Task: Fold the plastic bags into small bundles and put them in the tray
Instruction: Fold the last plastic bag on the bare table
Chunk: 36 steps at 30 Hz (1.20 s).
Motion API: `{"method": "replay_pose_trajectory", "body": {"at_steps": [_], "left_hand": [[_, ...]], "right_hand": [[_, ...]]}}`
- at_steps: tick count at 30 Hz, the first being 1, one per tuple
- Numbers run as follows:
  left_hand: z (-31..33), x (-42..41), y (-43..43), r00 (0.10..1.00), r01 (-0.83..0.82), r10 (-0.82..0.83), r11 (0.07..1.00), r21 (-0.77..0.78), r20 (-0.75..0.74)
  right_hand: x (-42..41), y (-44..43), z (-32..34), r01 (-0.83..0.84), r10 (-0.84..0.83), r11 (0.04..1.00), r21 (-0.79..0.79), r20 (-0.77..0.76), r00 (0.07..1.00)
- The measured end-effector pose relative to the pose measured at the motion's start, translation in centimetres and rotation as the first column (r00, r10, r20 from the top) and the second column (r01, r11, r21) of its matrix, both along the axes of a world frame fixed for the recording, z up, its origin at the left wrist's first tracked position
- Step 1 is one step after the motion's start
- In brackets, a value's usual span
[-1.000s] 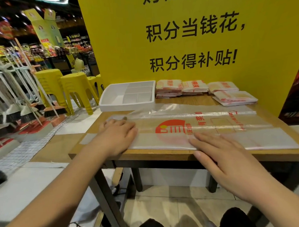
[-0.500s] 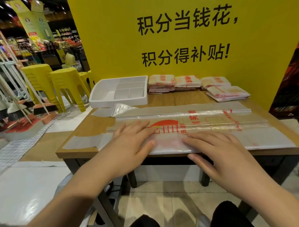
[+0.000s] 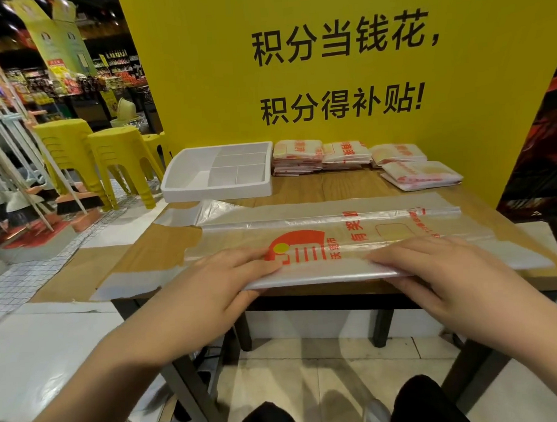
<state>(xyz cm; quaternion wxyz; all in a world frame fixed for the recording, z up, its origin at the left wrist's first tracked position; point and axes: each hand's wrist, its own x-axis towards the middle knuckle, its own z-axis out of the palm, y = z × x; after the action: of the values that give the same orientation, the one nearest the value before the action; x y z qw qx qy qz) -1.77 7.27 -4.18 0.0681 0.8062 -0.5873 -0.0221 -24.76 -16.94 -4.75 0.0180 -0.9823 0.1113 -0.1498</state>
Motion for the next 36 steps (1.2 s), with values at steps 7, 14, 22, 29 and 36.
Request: {"method": "replay_pose_trajectory", "body": {"at_steps": [7, 14, 22, 29, 36], "left_hand": [[4.0, 1.6, -0.9, 0.995, 0.046, -0.036, 0.993, 0.106, -0.095], [7.1, 5.7, -4.1, 0.972, 0.036, 0.002, 0.987, 0.157, -0.235], [4.2, 8.2, -5.9, 0.984, -0.137, 0.134, 0.99, -0.021, -0.114], [1.3, 9.0, -6.6, 0.99, -0.126, 0.108, 0.97, -0.21, -0.093], [-0.8, 9.6, -6.8, 0.988, -0.14, 0.101, 0.911, -0.388, -0.118]], "right_hand": [[1.5, -1.9, 4.3, -0.04, 0.053, 0.998, 0.055, -0.244, 0.968], [5.5, -4.0, 7.6, 0.082, 0.024, 0.972, 0.219, -0.444, 0.896], [8.0, -6.1, 4.8, 0.111, -0.064, 0.983, 0.149, -0.289, 0.955], [9.2, -7.1, 2.6, 0.116, -0.097, 0.985, 0.127, -0.152, 0.984], [9.6, -7.5, 0.1, 0.092, -0.096, 0.994, 0.061, 0.076, 0.992]]}}
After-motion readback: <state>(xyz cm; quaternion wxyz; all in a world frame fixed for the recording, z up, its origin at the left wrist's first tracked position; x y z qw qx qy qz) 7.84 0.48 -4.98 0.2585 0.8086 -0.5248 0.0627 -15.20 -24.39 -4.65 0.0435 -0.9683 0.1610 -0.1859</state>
